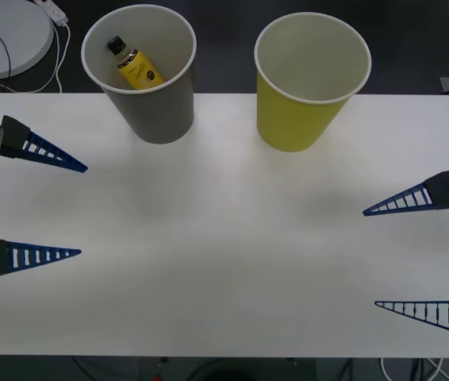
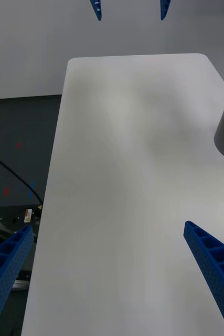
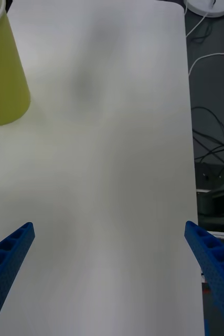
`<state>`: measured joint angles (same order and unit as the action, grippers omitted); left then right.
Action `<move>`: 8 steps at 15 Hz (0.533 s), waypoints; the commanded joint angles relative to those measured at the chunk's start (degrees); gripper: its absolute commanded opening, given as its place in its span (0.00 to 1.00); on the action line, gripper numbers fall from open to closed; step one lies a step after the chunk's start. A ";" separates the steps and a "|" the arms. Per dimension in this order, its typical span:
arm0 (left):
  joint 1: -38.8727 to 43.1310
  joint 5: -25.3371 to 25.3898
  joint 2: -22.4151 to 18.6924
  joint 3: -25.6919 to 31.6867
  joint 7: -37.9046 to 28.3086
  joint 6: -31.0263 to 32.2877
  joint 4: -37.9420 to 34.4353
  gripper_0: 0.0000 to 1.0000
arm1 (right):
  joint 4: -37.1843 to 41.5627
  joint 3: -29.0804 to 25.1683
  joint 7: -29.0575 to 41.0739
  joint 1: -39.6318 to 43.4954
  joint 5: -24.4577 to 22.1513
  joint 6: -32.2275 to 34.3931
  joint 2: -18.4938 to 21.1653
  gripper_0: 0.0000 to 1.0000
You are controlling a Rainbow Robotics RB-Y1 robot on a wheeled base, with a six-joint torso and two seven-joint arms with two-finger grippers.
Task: Put the can into the green bin and the plastic bottle into the gray bin
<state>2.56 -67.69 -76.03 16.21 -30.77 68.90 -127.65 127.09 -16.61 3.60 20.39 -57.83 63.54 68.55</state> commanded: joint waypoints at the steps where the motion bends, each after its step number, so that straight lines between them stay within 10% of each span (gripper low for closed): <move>1: 0.34 0.10 0.71 0.14 0.62 0.01 0.12 1.00 | 0.00 0.00 0.00 0.00 0.00 0.00 0.00 1.00; 8: 0.78 0.72 0.71 0.14 1.32 0.01 0.65 1.00 | 0.00 0.00 0.00 0.00 0.00 0.00 0.00 1.00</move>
<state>3.23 -67.00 -75.38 16.35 -29.57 68.90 -127.09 127.09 -16.61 3.60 20.39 -57.83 63.54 68.55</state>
